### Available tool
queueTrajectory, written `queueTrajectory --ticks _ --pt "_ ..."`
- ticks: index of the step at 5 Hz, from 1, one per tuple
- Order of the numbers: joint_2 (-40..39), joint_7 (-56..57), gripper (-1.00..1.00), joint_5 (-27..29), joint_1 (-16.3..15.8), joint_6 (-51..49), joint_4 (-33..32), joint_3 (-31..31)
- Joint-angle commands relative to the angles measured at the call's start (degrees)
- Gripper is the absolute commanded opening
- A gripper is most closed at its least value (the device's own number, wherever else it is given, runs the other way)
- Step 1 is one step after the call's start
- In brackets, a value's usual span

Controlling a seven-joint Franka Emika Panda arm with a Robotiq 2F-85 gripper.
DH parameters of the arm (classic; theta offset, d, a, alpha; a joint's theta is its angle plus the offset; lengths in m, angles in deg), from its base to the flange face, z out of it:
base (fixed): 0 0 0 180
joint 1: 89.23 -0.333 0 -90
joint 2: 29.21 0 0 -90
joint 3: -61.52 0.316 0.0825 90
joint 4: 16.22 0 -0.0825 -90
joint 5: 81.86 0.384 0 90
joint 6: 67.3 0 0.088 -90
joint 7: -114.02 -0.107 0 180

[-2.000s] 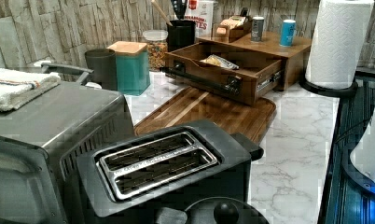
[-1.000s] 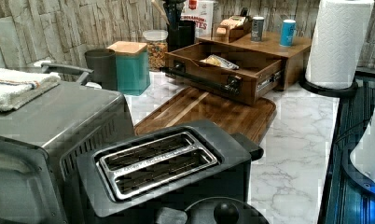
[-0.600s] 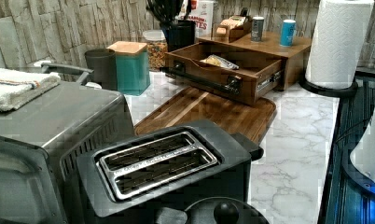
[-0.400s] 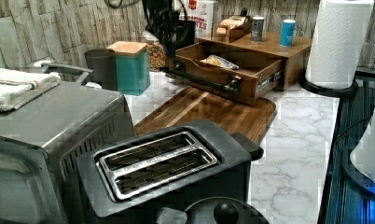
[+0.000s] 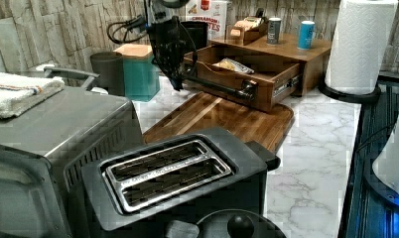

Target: Close the drawer.

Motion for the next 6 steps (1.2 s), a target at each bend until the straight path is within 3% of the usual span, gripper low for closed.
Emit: queueTrajectory --ticks 1,3,6 --pt "2.6 4.35 -1.0 5.07 4.23 4.29 -1.97 -0.2" --pt "2.77 9.41 -1.0 8.87 6.48 5.06 -2.7 -1.07" --pt "4.33 21.39 -1.0 12.13 14.49 4.09 -3.6 -0.66"
